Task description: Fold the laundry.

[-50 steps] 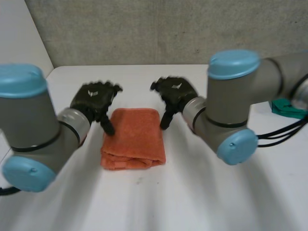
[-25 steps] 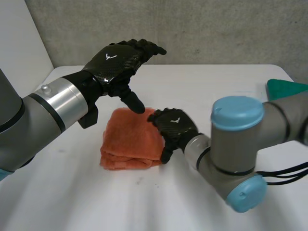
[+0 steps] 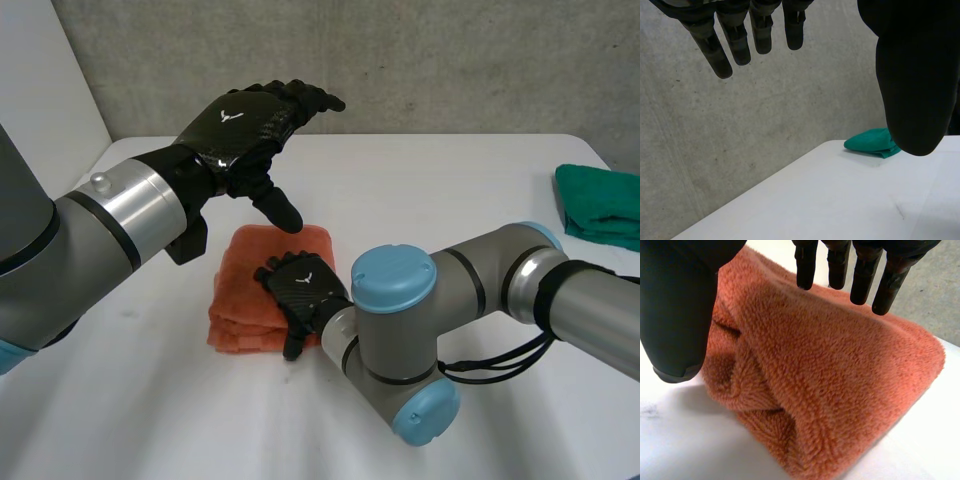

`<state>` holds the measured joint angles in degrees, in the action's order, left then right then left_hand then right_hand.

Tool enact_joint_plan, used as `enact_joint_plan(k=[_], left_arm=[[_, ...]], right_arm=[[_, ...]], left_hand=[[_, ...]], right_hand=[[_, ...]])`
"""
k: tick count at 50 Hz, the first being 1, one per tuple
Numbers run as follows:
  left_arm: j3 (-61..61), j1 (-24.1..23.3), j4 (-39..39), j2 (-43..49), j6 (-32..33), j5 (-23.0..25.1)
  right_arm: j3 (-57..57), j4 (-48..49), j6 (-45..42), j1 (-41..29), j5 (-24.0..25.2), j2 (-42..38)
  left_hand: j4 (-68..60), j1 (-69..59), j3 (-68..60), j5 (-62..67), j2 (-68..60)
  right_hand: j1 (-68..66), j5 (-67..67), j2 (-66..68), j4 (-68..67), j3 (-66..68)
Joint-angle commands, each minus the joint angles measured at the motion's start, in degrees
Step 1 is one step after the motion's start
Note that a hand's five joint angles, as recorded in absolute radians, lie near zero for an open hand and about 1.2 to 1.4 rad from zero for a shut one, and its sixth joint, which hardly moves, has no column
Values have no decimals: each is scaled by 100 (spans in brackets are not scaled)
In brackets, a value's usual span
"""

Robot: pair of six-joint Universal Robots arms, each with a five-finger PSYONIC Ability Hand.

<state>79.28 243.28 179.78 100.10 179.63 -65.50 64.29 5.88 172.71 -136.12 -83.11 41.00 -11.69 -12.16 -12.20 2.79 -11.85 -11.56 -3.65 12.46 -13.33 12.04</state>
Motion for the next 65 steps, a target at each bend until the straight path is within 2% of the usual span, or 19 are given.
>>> enact_joint_plan(k=[1,9,16,31,36,40,44,48,51,55,57,65], left_arm=[[0,1,5,9,2,2],[9,27,5,9,-16,2],[18,45,5,9,-42,2],[26,53,5,1,-77,2],[35,53,5,1,-156,2],[53,53,5,1,-174,2],[53,62,5,1,-174,2],[70,62,5,1,-165,2],[88,53,5,1,-165,2],[105,53,13,9,-165,2],[105,53,13,18,-165,2],[105,62,13,106,-165,-7]], right_arm=[[-285,10,-62,-19,-108,-338],[-531,19,-89,-19,-196,-523],[-637,28,-203,-2,-196,-549],[-760,10,-440,33,-117,-540],[-769,-7,-870,42,-117,-567],[-742,-34,-1161,165,-108,-488],[-716,-60,-1538,463,-82,-374],[-480,-139,-2415,902,-21,-216],[-286,-148,-2734,1263,23,-93],[-22,-139,-2980,1886,357,180],[57,-131,-2998,2264,690,277],[-171,-113,-3173,3389,1420,268]], left_hand=[[-71,-24,-20,-39,-55],[-71,-24,-20,-39,-55],[-71,-24,-20,-39,-55],[-88,-41,-37,-22,-72],[-88,-41,-37,-22,-72],[-88,-40,-37,-22,-72],[-88,-41,-37,-22,-72],[-88,-41,-37,-22,-72],[-88,-41,-37,-22,-72],[-88,-41,-37,-22,-72],[-88,-41,-37,-22,-72],[-88,-41,-37,-22,-72]], right_hand=[[-591,-382,501,-414,543],[-1953,-1744,1863,-1776,1905],[-3770,-3561,3680,-3593,3722],[-3989,-3780,3899,-3813,3941],[-6661,-6451,6570,-6484,6613],[-6844,-6635,6754,-6667,6796],[-6844,-6635,6754,-6667,6796],[-6844,-6635,6754,-6667,6796],[-6844,-6635,6754,-6667,6796],[-6844,-6635,6754,-6667,6796],[-6844,-6635,6754,-6667,6796],[-6844,-6635,6754,-6667,6796]])
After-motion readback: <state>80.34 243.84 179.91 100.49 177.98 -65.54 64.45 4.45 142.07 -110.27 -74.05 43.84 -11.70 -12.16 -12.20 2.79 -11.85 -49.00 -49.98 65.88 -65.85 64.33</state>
